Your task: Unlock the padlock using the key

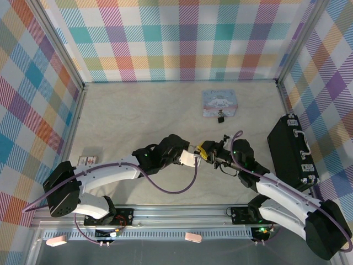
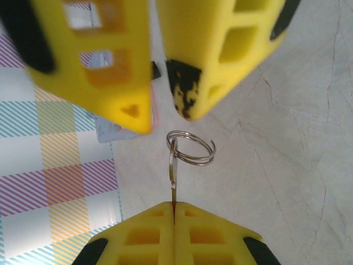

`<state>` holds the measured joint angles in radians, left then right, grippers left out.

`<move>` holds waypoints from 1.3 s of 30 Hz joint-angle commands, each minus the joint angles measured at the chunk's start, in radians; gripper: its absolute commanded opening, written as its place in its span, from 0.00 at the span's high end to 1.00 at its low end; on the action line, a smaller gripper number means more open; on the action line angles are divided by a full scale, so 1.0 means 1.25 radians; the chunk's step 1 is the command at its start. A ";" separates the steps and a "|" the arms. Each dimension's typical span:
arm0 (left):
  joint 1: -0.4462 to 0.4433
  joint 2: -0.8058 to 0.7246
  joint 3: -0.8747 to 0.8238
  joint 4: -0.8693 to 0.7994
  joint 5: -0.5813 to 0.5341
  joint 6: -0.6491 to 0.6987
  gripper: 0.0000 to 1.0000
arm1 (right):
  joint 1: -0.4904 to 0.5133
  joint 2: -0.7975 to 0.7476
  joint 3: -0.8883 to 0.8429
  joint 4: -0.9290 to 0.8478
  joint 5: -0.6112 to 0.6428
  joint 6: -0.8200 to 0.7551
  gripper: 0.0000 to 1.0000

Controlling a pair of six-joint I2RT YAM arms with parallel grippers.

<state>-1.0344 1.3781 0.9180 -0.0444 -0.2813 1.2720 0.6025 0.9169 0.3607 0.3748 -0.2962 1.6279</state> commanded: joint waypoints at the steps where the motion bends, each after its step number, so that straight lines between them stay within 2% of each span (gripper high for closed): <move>1: -0.009 -0.029 -0.018 0.025 0.034 -0.023 1.00 | 0.003 0.012 -0.001 0.044 0.003 0.022 0.78; 12: -0.017 -0.036 -0.032 0.038 0.046 -0.039 1.00 | 0.016 0.033 0.012 0.069 -0.010 0.045 0.79; 24: -0.017 -0.020 -0.039 0.066 0.021 -0.038 1.00 | 0.041 0.052 0.019 0.066 0.009 0.046 0.80; 33: -0.021 -0.021 -0.049 0.077 0.019 -0.042 1.00 | 0.042 0.068 0.016 0.069 0.017 0.041 0.89; 38: -0.022 -0.029 -0.055 0.091 0.015 -0.069 1.00 | 0.042 0.070 0.021 0.052 0.020 0.029 0.99; 39: -0.022 -0.032 -0.057 0.108 0.010 -0.085 0.96 | 0.041 0.068 0.024 0.046 0.020 0.023 1.00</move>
<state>-1.0473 1.3548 0.8619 0.0120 -0.2638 1.2194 0.6487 0.9947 0.3611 0.4465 -0.2768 1.6836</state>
